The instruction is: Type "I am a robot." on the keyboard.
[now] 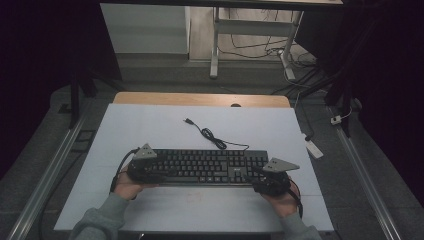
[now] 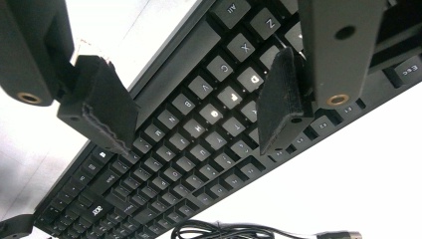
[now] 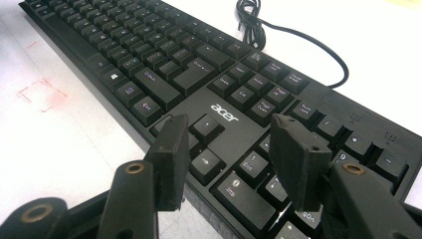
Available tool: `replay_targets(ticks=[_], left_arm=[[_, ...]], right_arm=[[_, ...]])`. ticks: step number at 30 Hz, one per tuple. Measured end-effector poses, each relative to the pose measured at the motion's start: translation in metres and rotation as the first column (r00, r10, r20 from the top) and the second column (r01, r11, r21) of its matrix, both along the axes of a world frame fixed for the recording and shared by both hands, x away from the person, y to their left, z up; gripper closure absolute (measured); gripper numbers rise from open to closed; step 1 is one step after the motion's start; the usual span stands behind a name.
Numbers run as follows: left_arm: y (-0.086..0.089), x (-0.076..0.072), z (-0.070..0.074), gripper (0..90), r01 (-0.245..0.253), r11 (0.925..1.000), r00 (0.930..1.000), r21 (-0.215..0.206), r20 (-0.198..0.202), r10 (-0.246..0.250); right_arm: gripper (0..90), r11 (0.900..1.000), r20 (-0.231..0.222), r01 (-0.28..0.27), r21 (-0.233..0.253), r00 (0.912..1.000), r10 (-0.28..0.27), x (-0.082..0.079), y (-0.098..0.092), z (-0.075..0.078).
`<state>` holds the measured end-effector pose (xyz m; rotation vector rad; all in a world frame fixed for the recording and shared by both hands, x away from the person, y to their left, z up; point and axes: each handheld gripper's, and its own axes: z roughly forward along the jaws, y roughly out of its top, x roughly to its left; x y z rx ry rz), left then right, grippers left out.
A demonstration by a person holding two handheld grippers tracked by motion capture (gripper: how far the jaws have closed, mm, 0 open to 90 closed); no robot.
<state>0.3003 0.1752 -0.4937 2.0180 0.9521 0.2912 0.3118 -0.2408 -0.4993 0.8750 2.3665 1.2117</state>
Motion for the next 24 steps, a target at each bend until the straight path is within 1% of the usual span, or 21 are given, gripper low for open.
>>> replay_targets(ticks=[8, 18, 22, 24], left_arm=[[0.0022, 0.0009, 0.0005, 32.6, -0.013, 0.9999, 0.9999, 0.003, 0.003, 0.013], [0.0043, 0.0029, 0.0008, 35.3, -0.025, 0.9996, 0.9996, 0.013, 0.013, 0.025], [0.0051, 0.0061, 0.0009, 37.3, -0.043, 0.9988, 0.9989, 0.025, 0.02, 0.043], [0.0055, 0.0084, 0.0003, 38.3, -0.06, 0.9975, 0.998, 0.037, 0.02, 0.06]], right_arm=[[50.4, 1.0, -0.001, 0.0, -0.001, 1.0, 0.0, 0.0, 0.0003, -0.0002], [50.4, 1.0, -0.001, 0.002, -0.003, 1.0, -0.002, 0.0, 0.0006, -0.0003], [50.4, 1.0, -0.002, 0.002, -0.004, 1.0, -0.002, -0.0001, 0.0008, -0.0003], [50.4, 1.0, -0.004, -0.001, 0.0, 1.0, 0.001, 0.0001, 0.0009, -0.0006]])
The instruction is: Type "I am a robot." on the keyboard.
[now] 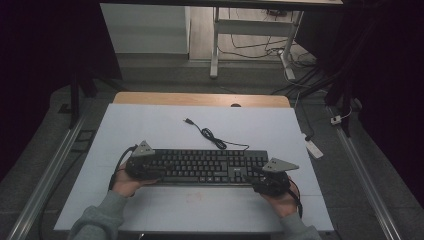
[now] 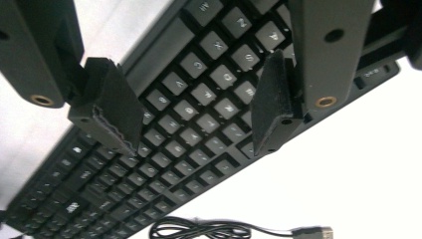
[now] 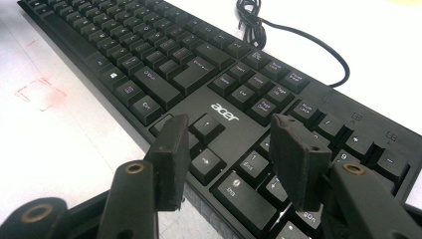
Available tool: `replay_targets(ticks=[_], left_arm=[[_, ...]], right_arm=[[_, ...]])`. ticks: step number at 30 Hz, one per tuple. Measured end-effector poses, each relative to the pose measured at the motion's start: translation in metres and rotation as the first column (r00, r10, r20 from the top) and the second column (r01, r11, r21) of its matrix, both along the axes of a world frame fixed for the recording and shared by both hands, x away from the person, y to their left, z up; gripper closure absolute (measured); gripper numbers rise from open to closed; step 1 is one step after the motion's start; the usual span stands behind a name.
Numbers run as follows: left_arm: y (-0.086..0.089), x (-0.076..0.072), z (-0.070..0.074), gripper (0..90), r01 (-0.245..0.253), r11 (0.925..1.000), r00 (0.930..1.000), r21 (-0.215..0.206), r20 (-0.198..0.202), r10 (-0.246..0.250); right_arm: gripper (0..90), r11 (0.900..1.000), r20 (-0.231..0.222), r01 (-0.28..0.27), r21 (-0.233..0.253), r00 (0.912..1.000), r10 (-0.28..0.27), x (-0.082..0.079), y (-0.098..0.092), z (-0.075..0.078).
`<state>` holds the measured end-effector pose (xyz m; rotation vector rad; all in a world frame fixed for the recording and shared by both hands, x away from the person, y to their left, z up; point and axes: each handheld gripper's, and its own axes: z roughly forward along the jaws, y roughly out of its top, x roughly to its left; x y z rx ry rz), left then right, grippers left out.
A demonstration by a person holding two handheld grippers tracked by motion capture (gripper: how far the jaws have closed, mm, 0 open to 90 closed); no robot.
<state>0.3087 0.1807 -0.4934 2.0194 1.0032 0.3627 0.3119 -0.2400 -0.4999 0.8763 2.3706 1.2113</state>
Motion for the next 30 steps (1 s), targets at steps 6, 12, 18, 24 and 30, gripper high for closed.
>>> replay_targets(ticks=[6, 12, 18, 24, 30], left_arm=[[0.003, 0.008, -0.005, 44.0, -0.041, 0.9989, 0.9991, 0.023, -0.012, 0.041], [0.002, 0.013, -0.01, 56.3, -0.045, 0.9979, 0.9988, 0.046, -0.02, 0.046], [-0.004, 0.018, -0.014, 69.0, -0.034, 0.9971, 0.999, 0.068, -0.025, 0.036], [-0.009, 0.023, -0.019, 84.6, -0.016, 0.9964, 0.9989, 0.083, -0.043, 0.02], [-0.014, 0.028, -0.024, 89.0, -0.001, 0.9943, 0.9978, 0.107, -0.066, 0.008]], right_arm=[[50.4, 1.0, 0.0, -0.002, 0.0, 1.0, 0.002, 0.0, 0.001, -0.001], [50.4, 1.0, -0.001, -0.002, 0.0, 1.0, 0.002, 0.0, 0.001, -0.001], [50.4, 1.0, 0.001, 0.0, 0.002, 1.0, 0.0, 0.001, 0.002, -0.002], [50.4, 1.0, 0.0, -0.005, -0.005, 1.0, 0.005, 0.001, 0.002, -0.002], [50.4, 1.0, -0.002, -0.004, -0.002, 1.0, 0.004, 0.001, 0.002, -0.002]])
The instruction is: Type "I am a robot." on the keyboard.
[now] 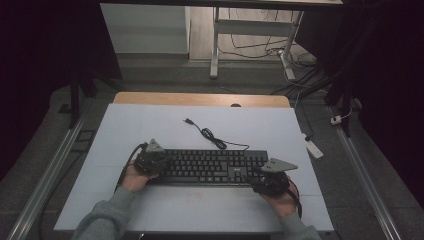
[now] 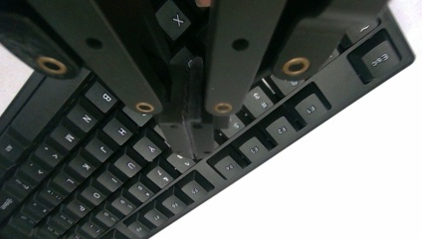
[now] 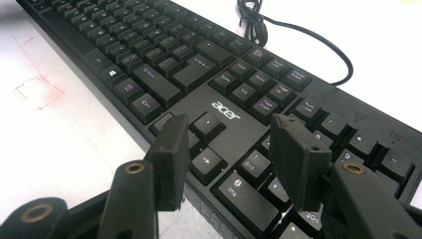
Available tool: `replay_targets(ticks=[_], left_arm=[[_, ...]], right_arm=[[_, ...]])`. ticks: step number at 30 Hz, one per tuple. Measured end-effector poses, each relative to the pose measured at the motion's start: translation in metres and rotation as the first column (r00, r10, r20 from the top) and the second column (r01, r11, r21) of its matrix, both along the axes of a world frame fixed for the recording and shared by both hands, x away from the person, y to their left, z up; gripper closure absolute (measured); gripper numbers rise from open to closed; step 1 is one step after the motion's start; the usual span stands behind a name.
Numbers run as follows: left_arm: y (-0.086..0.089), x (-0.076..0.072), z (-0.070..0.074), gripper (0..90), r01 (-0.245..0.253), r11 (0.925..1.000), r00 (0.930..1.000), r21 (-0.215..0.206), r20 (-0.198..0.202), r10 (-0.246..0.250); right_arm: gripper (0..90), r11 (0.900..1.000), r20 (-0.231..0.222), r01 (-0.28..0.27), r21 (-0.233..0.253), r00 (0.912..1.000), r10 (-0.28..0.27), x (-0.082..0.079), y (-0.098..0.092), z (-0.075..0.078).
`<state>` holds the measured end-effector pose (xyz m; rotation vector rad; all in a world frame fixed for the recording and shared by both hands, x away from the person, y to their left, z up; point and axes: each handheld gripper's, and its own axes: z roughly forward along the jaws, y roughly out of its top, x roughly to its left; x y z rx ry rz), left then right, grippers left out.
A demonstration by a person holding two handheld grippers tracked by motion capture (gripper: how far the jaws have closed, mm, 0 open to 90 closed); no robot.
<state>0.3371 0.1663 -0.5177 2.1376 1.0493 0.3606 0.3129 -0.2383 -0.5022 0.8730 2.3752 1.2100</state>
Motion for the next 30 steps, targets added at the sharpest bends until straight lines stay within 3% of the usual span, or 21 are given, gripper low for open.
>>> replay_targets(ticks=[15, 21, 27, 30], left_arm=[[-0.004, 0.003, -0.006, 89.1, 0.001, 0.9997, 0.9999, 0.024, -0.016, -0.001], [-0.004, 0.0, -0.003, 88.9, 0.003, 1.0, 1.0, 0.009, 0.005, -0.003], [0.002, -0.01, 0.012, 70.9, 0.006, 0.9966, 0.9981, -0.082, 0.062, -0.001], [0.004, -0.014, 0.017, 54.6, 0.016, 0.9949, 0.998, -0.099, 0.062, -0.01]], right_arm=[[50.4, 1.0, 0.002, 0.002, 0.0, 1.0, -0.002, 0.0, 0.0, 0.0], [50.4, 1.0, 0.006, 0.005, 0.0, 1.0, -0.005, -0.001, 0.0, 0.001], [50.4, 1.0, 0.007, 0.007, -0.001, 1.0, -0.007, -0.001, -0.002, 0.002], [50.4, 1.0, 0.008, 0.005, 0.009, 1.0, -0.005, -0.001, -0.002, 0.001]])
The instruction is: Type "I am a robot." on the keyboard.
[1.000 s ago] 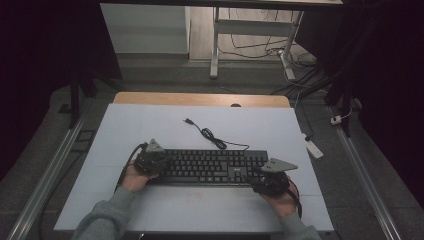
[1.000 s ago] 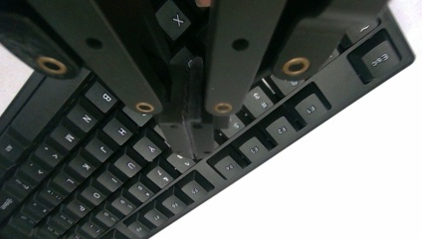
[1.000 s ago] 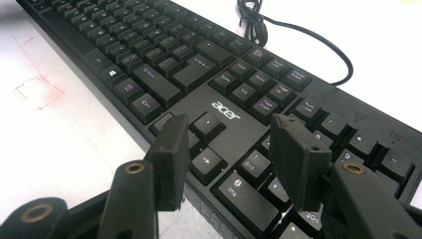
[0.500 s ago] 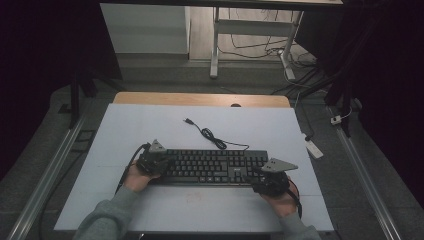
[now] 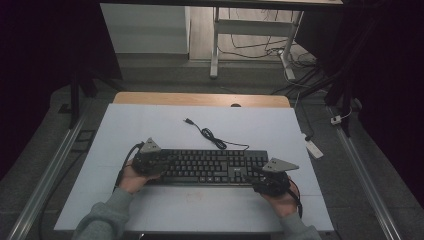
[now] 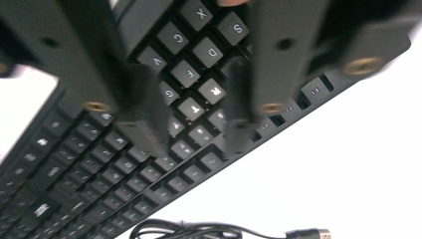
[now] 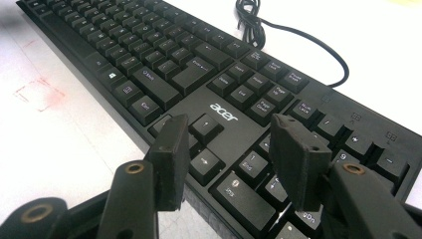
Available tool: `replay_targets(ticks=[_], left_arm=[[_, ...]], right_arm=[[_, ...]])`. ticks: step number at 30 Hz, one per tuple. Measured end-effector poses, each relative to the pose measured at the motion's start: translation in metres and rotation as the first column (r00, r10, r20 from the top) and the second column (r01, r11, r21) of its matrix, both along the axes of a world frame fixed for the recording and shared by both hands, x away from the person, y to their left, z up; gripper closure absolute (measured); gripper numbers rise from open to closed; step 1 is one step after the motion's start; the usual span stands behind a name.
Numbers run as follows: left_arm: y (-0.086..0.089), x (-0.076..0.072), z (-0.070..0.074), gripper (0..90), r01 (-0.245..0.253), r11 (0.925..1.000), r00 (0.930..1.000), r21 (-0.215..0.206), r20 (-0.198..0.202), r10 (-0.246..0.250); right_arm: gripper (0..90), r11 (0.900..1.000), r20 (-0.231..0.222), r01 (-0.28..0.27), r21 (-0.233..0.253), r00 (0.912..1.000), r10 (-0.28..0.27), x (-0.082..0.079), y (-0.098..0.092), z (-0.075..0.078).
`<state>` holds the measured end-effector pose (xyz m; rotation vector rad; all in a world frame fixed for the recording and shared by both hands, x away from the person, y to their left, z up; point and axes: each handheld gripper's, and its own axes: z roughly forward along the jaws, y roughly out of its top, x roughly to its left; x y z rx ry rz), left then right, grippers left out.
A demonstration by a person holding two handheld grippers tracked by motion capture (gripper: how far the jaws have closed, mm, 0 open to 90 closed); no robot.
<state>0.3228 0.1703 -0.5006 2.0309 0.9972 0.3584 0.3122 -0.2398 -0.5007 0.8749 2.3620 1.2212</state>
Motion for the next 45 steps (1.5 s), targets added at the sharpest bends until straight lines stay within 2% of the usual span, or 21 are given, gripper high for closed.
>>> replay_targets(ticks=[5, 13, 27, 45], left_arm=[[0.002, -0.007, 0.006, 39.7, 0.013, 0.9998, 0.9999, -0.016, -0.006, -0.014], [0.008, -0.016, 0.01, 27.3, 0.028, 0.9993, 0.9987, -0.024, -0.042, -0.029], [0.01, -0.018, 0.011, 25.0, 0.046, 0.9986, 0.9976, -0.026, -0.051, -0.047], [0.007, -0.018, 0.01, 24.2, 0.064, 0.9979, 0.9963, -0.006, -0.058, -0.064]], right_arm=[[50.4, 1.0, -0.001, -0.004, -0.005, 1.0, 0.004, 0.0, 0.001, 0.0], [50.4, 1.0, -0.001, -0.002, 0.003, 1.0, 0.002, 0.0, 0.001, 0.0], [50.4, 1.0, 0.003, -0.001, -0.009, 1.0, 0.001, 0.0, 0.0, 0.001], [51.3, 1.0, 0.017, -0.009, -0.002, 0.9998, 0.009, 0.0, 0.006, 0.004]])
